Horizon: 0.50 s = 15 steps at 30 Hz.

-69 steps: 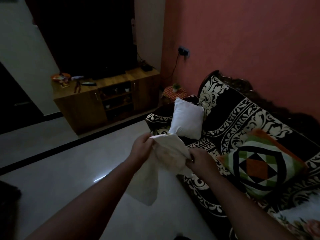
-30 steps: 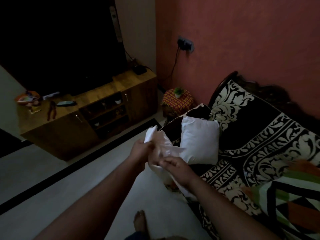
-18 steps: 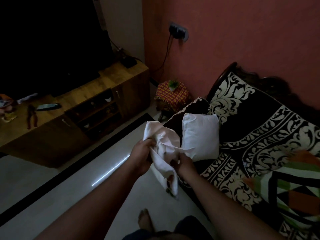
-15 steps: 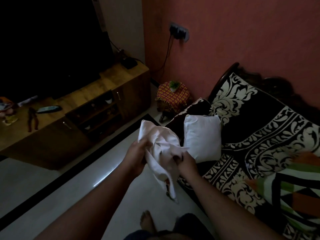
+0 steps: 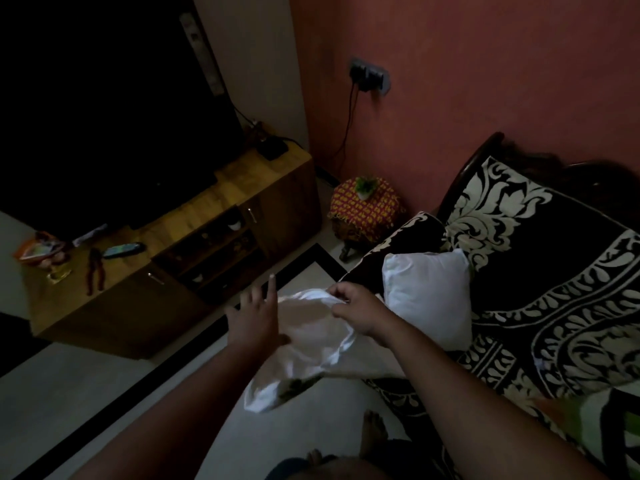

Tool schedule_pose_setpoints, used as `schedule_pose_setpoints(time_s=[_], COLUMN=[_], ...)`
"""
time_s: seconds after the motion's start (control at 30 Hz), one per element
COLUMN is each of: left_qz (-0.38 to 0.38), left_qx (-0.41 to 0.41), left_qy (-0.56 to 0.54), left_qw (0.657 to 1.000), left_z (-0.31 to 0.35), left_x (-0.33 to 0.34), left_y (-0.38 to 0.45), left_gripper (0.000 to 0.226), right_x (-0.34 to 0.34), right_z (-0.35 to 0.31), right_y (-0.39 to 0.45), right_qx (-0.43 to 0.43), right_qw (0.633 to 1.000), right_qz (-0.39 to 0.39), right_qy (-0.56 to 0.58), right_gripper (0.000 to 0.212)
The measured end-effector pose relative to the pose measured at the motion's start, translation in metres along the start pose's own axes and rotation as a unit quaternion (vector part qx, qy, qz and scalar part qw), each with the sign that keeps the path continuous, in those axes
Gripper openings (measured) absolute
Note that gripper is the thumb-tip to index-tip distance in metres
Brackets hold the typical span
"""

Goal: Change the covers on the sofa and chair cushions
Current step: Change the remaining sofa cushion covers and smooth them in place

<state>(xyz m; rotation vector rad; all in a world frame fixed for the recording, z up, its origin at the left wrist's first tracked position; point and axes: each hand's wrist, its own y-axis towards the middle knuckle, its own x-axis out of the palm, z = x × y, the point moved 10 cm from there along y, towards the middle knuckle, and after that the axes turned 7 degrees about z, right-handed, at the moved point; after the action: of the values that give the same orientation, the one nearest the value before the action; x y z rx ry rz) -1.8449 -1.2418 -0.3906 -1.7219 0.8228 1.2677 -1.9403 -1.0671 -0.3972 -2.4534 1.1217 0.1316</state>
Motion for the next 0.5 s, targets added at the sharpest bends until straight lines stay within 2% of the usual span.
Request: schedule_pose_setpoints(time_s=[0.07, 0.1, 0.2, 0.23, 0.3, 0.37, 0.5], left_qz=[0.052, 0.063, 0.045, 0.044, 0.067, 0.089, 0.149], left_qx=[0.062, 0.095, 0.13, 0.117, 0.055, 0.005, -0.026], left_qy=[-0.014, -0.038, -0.12, -0.162, -0.293, -0.383, -0.439], left_qw=[0.997, 0.993, 0.983, 0.979, 0.952, 0.919, 0.886], left_z=[0.026, 0.038, 0.052, 0.05, 0.034, 0.021, 0.014], left_x=[-0.018, -0.023, -0.027, -0.029, -0.036, -0.043, -0.064], left_y=[0.02, 0.031, 0.058, 0.066, 0.079, 0.095, 0.117], left_gripper=[0.12, 0.104, 0.033, 0.02, 0.006, 0.003, 0.01], right_x=[-0.002, -0.005, -0.029, -0.044, -0.073, -0.102, -0.142], right_z=[-0.017, -0.026, -0.04, -0.039, -0.029, -0.015, 0.009], right_y=[0.004, 0.004, 0.009, 0.013, 0.019, 0.022, 0.017], right_qx=[-0.045, -0.061, -0.08, -0.087, -0.095, -0.076, -0.003], right_qw=[0.998, 0.997, 0.997, 0.996, 0.988, 0.966, 0.889], right_qz=[-0.028, -0.035, -0.021, 0.006, 0.068, 0.146, 0.287], right_qy=[-0.018, -0.023, -0.005, -0.025, -0.102, -0.202, -0.356], right_gripper=[0.017, 0.017, 0.019, 0.022, 0.025, 0.029, 0.022])
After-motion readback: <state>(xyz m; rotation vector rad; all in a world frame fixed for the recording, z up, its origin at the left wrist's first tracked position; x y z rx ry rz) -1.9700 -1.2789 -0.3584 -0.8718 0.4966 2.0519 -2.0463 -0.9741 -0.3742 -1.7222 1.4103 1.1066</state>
